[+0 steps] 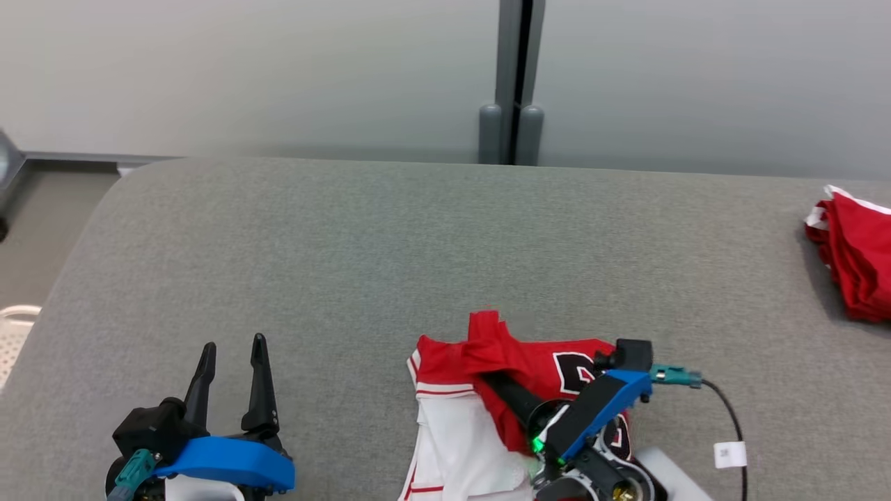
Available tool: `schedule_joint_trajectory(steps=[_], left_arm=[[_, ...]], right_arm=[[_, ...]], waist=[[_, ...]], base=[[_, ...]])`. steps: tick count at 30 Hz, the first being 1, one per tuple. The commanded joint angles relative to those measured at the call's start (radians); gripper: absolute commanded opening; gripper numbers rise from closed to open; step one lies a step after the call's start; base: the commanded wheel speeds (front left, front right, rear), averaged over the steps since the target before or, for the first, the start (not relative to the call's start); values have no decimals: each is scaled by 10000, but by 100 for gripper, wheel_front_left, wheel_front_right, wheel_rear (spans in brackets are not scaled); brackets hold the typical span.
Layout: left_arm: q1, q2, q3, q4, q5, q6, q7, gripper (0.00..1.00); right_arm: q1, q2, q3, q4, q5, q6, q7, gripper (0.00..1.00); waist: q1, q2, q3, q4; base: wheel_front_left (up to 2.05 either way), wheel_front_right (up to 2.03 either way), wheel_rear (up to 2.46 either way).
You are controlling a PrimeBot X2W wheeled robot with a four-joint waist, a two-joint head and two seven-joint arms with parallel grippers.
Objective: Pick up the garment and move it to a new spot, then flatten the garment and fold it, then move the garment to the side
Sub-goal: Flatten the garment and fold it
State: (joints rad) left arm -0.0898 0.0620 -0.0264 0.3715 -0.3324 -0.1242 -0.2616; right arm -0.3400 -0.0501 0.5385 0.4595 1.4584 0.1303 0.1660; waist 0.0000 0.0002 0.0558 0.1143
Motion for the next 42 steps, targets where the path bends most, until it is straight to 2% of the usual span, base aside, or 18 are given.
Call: schedule_joint_trajectory(steps=[1, 5, 6, 7, 8, 13, 17, 20, 24, 30, 34, 36, 42], left_arm=[[-152, 28, -23, 14, 55, -65, -44, 100], [-211, 44, 9, 96, 2, -75, -44, 100], [-215, 40, 20, 106, -2, -78, -44, 100], [-220, 40, 35, 114, -6, -78, -44, 100], [-224, 39, 49, 122, -10, -80, -44, 100], [-177, 25, 151, 159, -39, -86, -44, 100], [-75, 14, 286, 106, -37, -78, -44, 100], [-23, 9, 345, 60, -13, -77, -44, 100], [28, -7, 423, -40, 36, -78, -44, 100], [151, -25, 576, -364, 95, -84, -44, 100], [203, -39, 663, -671, 181, -88, -45, 100], [231, -49, 682, -802, 235, -90, -45, 100], [412, -43, 717, -926, 689, -92, -43, 100]], right_arm=[[-201, -19, 150, 147, 151, 8, -87, 0], [-704, -14, 1364, 963, 848, 8, -501, 0], [-821, -10, 1621, 1056, 1031, 8, -594, 9], [-919, -10, 1823, 1149, 1232, 8, -683, 41], [-1025, -11, 2047, 1233, 1345, 8, -756, 100], [-1457, -12, 2675, 1292, 1973, 8, -1086, 100], [-1708, -61, 2471, 702, 2127, 8, -1224, 100], [-1717, -582, 1987, -342, 2054, 8, -1441, 100], [-1479, -1670, 1334, -1706, 1510, 8, -2070, 100], [-1149, -3707, 938, -2491, -902, 7, -3734, 100], [-836, -4432, 624, -2262, -2897, 7, -4237, 100], [-639, -4458, 239, -2021, -3931, 7, -4301, 100], [604, -3513, -1687, -1847, -6939, 5, -4309, 100]], waist=[[0, -2, 97, 133], [0, -2, 128, 302], [0, -2, 133, 316], [0, -2, 138, 320], [0, -2, 143, 320], [0, -2, 116, 179], [0, -2, 71, -79], [0, -2, 19, -298], [0, -2, -66, -580], [0, -2, -197, -1004], [0, -2, -232, -1263], [0, -2, -232, -1369], [0, -2, -364, -1580]], base=[[0, 0, 0], [0, 0, 0], [0, 0, 0], [0, 0, 0], [0, 0, 0], [0, 0, 0], [0, 0, 0], [0, 0, 0], [0, 0, 0], [0, 0, 0], [0, 0, 0], [0, 0, 0], [0, 0, 0]])
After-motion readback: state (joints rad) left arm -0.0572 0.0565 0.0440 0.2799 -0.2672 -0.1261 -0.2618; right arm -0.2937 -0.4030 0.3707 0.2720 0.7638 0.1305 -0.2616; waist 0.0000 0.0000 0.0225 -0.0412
